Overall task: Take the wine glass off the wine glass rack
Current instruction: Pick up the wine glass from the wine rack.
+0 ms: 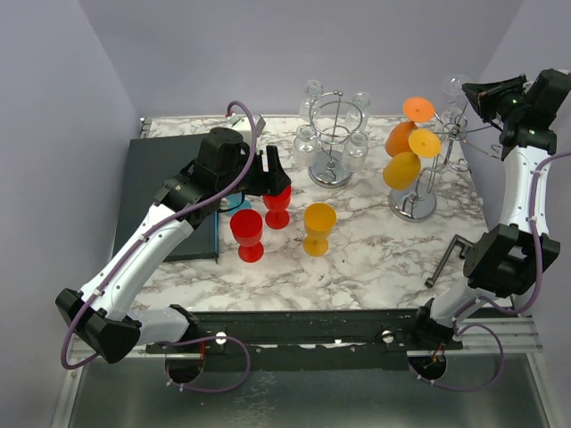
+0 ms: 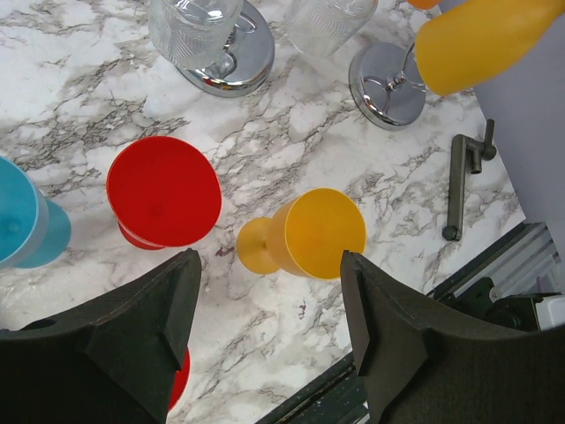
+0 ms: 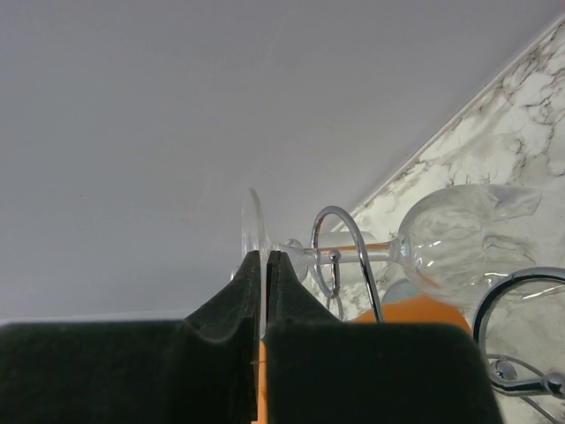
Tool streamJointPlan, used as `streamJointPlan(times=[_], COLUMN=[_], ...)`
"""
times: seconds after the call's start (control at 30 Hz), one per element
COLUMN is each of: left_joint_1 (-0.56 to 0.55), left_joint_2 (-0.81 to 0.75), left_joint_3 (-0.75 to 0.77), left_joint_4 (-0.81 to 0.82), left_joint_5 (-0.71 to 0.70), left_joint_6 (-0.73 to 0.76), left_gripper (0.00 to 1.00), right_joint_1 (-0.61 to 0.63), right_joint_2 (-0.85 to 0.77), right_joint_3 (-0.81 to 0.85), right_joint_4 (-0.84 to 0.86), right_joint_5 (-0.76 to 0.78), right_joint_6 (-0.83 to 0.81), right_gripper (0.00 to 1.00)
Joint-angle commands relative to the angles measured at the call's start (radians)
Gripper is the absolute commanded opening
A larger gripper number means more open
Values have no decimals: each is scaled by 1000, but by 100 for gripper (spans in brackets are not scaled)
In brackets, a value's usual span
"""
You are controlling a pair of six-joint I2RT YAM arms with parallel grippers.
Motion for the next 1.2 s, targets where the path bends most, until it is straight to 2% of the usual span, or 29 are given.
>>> streamJointPlan(times=[0.0, 0.47, 1.17], left_joint_1=[6, 10, 11], left_joint_2=[-26, -18, -16], left_joint_3=[-12, -9, -12], left_joint_4=[23, 25, 31], left_joint_5=[22, 25, 36], left_joint_6=[8, 10, 7], left_gripper=[71, 71, 71], right_joint_1=[-2, -3, -3], right_joint_2=[4, 20, -64], right_joint_3=[42, 57, 14], right_joint_4=[92, 98, 26], right_joint_5=[21, 24, 44], right_joint_6=[9, 13, -17], right_gripper=[0, 1, 1])
